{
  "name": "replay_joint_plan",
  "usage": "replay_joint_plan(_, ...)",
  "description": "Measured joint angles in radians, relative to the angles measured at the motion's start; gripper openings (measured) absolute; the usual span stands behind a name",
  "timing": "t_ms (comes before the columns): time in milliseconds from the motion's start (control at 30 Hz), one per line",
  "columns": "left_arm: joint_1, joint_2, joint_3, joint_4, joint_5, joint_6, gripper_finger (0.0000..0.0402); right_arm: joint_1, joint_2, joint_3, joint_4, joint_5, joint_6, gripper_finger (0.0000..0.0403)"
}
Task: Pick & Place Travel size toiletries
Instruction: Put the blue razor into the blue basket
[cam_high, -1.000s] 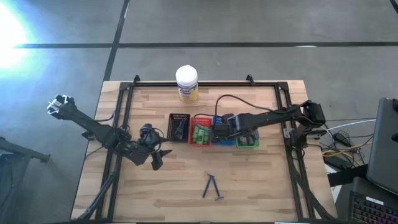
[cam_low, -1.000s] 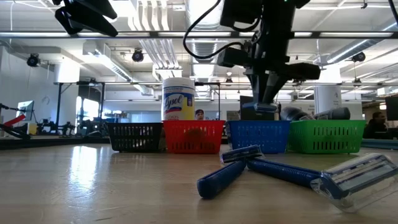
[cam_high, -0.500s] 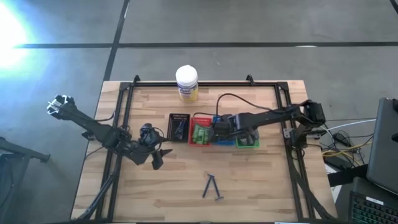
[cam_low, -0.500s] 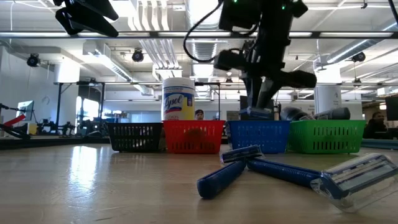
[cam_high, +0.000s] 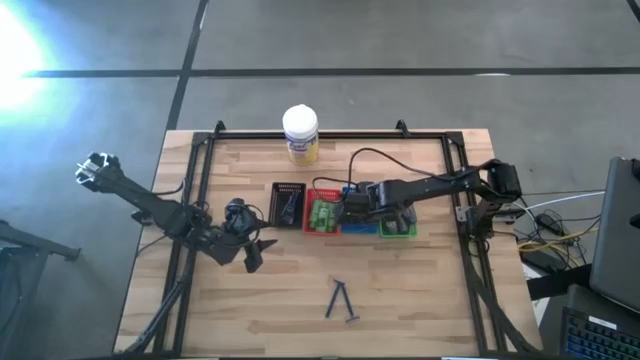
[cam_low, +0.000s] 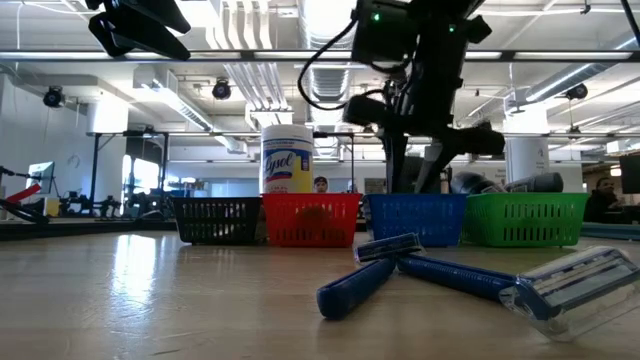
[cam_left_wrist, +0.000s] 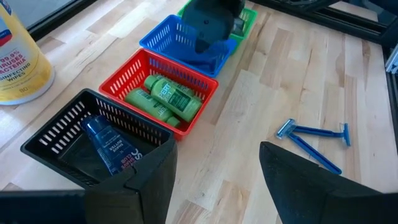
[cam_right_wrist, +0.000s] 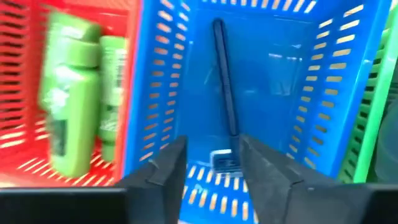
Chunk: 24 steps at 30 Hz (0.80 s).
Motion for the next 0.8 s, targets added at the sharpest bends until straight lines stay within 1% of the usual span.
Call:
replay_joint_plan(167,0.0,0.0,0.0,0.0,0.002,-0.003,0.0234,0.038,-0.009,0.045,-0.005,0.005,-0.029,0.0197)
replay_joint_plan(267,0.0,0.0,0.0,0.0,0.002,-0.003,0.0234,0.102,-0.015,0.111,-0.036,0.004,-0.042,0.0221)
replay_joint_plan(333,0.0,0.0,0.0,0.0,0.002,-0.003,0.0234,0.158,-0.008,0.148,-0.083,-0.029,-0.006,0.0229)
replay_joint_plan(467,0.0,0.0,0.0,0.0,0.003,-0.003,0.0234,0.284,0.035,0.179,-0.081,-0.119,0.135,0.0236)
replay_joint_plan(533,0.0,0.0,-0.001,0.0,0.003,-0.003,0.0234,0.348,0.062,0.197,-0.046,-0.127,0.224,0.0237)
replay_joint_plan(600,0.0,0.0,-0.003,0.001,0.003,-0.003,0.0234,0.404,0.097,0.218,-0.051,-0.13,0.303,0.0234)
replay_joint_plan(700,0.0,0.0,-0.012,0.001,0.006,-0.003,0.0233,0.464,0.155,0.243,-0.054,-0.133,0.365,0.0227)
replay_joint_plan(800,0.0,0.0,-0.019,-0.001,0.018,-0.003,0.0234,0.493,0.219,0.281,-0.055,-0.135,0.372,0.022)
